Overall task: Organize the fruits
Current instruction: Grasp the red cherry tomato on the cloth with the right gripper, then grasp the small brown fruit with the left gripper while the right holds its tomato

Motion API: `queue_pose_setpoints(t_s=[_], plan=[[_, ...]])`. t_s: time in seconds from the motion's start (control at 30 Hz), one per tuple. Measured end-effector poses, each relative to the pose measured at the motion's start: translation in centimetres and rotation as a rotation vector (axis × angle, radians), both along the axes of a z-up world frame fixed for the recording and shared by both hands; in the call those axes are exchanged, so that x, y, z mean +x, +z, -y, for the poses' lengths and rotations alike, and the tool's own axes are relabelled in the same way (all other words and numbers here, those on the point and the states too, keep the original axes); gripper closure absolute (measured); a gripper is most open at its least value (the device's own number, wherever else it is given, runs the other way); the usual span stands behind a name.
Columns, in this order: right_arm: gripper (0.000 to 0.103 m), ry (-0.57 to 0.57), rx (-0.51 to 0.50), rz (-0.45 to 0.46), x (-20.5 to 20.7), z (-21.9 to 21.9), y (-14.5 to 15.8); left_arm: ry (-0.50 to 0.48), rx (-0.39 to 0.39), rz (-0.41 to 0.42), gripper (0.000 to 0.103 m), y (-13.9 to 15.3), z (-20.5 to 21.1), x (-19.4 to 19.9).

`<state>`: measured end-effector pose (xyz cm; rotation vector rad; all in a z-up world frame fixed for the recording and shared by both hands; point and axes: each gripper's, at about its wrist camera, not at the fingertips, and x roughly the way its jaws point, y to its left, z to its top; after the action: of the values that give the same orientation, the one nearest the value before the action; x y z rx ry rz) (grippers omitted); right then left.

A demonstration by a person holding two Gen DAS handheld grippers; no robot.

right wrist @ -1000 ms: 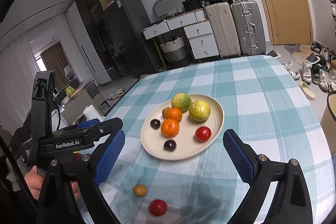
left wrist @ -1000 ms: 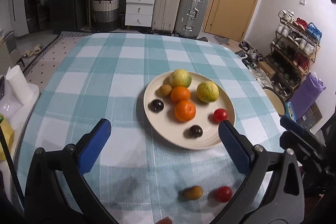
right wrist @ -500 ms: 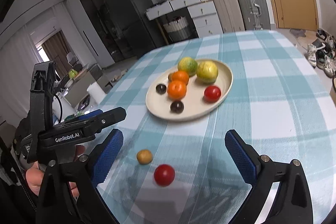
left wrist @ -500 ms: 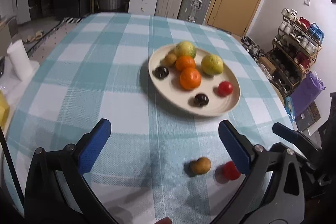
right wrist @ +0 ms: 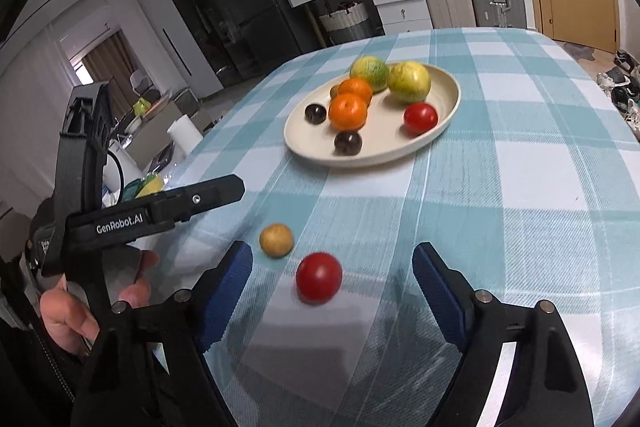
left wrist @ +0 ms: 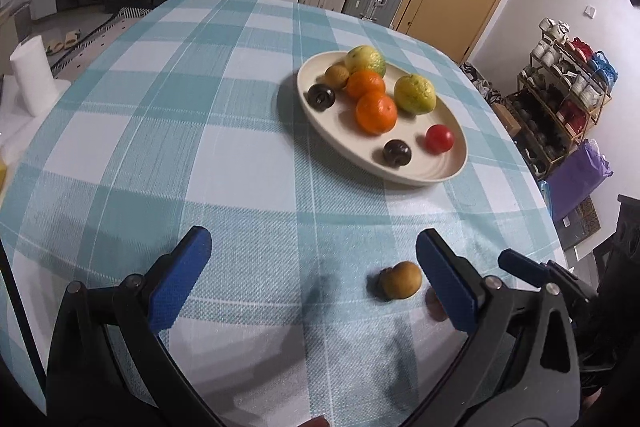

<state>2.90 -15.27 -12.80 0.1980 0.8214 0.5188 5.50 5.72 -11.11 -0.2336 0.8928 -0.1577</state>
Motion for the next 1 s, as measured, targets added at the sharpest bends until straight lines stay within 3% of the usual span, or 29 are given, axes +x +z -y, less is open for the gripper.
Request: queue_pose_setpoints(t_s=[0.13, 0.23, 0.3, 0.53, 1.0], plan=[[0.034, 0.019, -0.017, -0.016, -0.1, -0.6, -0.6, 0.007, -0.003, -0.014, 0.001, -0.5, -0.4, -0.1], [0.05, 0.035, -0.021, -0.024, -0.1, -0.9, -0.9, 0.011, -0.008, -0.016, 0.001, -0.6, -0.7, -0.2], [0.051, 0.044, -0.027, -0.031, 0.0, -1.2, -1.2, 0.014, -0.012, -0.02, 0.001, -0.6, -0.8, -0.2], [0.075, 0.067, -0.024, -0.032, -0.1, -1.5, -1.6, 0.011, -0.017, -0.033, 0.001, -1.1, -0.9, -0.3], [0.075, 0.046, 0.031, -0.031, 0.3, -0.5, -1.6, 0.01, -0.024, -0.033, 0.001, -1.1, -1.0, -0.5]])
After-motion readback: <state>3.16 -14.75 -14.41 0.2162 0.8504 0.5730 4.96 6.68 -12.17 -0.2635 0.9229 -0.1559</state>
